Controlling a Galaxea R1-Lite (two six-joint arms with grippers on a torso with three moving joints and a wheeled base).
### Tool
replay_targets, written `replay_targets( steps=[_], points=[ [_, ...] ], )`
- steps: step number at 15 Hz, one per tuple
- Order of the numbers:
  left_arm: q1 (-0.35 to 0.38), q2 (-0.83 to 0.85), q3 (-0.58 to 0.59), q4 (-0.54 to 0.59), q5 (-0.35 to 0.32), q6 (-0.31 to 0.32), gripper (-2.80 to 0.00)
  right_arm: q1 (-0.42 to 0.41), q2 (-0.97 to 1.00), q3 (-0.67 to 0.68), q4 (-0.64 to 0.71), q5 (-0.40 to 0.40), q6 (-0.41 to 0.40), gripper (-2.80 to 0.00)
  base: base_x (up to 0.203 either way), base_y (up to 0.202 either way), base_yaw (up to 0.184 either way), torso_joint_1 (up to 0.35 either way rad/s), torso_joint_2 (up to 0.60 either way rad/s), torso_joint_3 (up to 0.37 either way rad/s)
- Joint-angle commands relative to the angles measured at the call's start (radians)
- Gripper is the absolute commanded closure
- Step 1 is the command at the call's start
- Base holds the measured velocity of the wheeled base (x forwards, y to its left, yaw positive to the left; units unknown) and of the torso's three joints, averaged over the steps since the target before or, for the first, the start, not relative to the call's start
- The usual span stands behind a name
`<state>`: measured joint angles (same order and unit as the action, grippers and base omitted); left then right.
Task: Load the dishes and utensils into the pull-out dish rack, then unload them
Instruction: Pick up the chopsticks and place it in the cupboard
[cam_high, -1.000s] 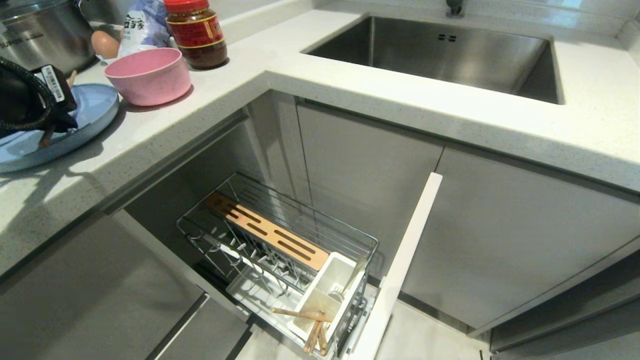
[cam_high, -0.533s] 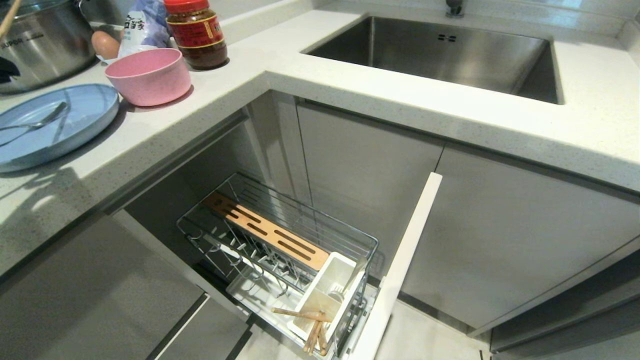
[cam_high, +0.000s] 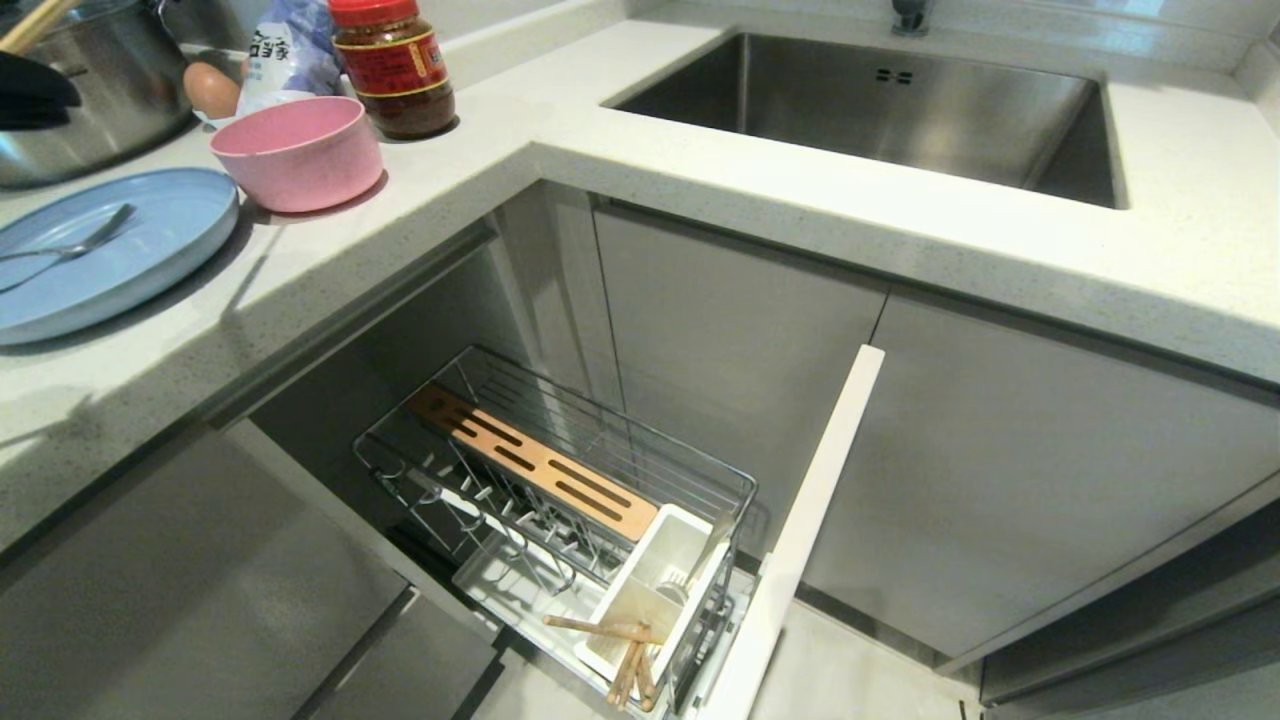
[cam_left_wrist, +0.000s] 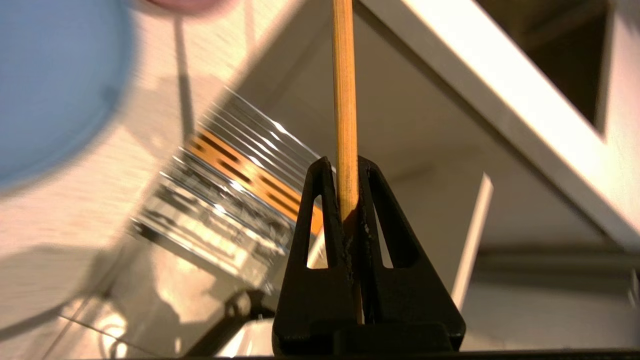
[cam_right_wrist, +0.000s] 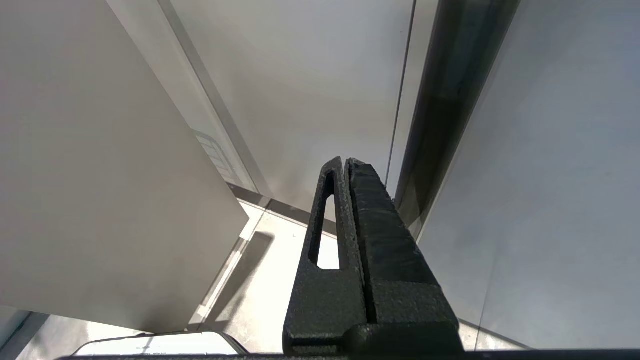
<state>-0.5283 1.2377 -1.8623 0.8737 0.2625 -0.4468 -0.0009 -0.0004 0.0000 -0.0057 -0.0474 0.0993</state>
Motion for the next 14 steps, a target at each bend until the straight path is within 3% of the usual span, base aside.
replay_targets(
  steps=[1, 5, 10, 14],
  points=[
    [-0.117, 0.015, 0.060, 0.007, 0.000, 0.002, 0.00, -0.001, -0.004, 0.000, 0.000, 0.000, 0.000, 0.00, 0.000, 0.000, 0.000, 0.000, 0.00, 0.000],
    [-0.269, 0.113, 0.198, 0.048, 0.037, 0.046, 0.00, 0.001, -0.004, 0.000, 0.000, 0.000, 0.000, 0.00, 0.000, 0.000, 0.000, 0.000, 0.00, 0.000],
    [-0.428, 0.239, 0.360, 0.100, 0.193, 0.059, 0.00, -0.001, -0.004, 0.000, 0.000, 0.000, 0.000, 0.00, 0.000, 0.000, 0.000, 0.000, 0.00, 0.000],
    [-0.465, 0.244, 0.496, 0.101, 0.235, 0.187, 0.00, 0.001, -0.004, 0.000, 0.000, 0.000, 0.000, 0.00, 0.000, 0.000, 0.000, 0.000, 0.00, 0.000]
  ],
)
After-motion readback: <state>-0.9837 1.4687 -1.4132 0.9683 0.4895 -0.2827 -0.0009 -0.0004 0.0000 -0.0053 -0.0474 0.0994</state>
